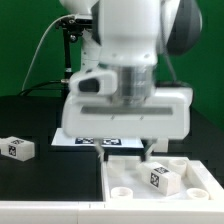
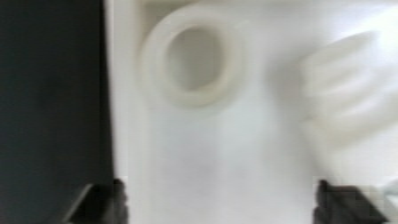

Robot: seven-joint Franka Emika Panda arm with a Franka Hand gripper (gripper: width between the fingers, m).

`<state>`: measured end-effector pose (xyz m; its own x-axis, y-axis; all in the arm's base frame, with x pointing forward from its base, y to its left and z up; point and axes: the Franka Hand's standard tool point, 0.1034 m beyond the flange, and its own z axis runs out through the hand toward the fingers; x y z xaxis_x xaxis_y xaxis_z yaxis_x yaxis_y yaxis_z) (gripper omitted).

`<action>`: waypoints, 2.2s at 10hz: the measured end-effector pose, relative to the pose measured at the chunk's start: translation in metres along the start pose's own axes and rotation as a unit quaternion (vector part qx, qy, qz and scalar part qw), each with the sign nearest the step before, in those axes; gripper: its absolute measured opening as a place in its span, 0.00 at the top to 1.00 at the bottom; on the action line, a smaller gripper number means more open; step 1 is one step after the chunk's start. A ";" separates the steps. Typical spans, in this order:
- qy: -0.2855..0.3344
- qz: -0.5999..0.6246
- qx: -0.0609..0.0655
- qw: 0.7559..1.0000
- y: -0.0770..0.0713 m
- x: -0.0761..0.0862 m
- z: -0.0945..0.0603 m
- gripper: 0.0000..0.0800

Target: Assemble one leg

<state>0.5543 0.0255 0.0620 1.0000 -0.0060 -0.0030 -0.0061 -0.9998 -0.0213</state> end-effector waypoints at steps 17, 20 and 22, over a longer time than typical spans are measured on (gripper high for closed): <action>-0.280 0.049 -0.040 0.958 -0.120 -0.103 0.014 0.19; -0.374 0.064 -0.044 0.924 -0.112 -0.105 0.016 0.19; -0.425 0.065 -0.019 0.903 -0.098 -0.107 0.026 0.19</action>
Offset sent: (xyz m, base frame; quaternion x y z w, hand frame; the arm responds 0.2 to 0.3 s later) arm 0.0000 0.0000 0.0000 0.0000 0.0000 0.0000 1.0000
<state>0.4475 0.1243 0.0389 0.6274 -0.1207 -0.7693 -0.1060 -0.9920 0.0691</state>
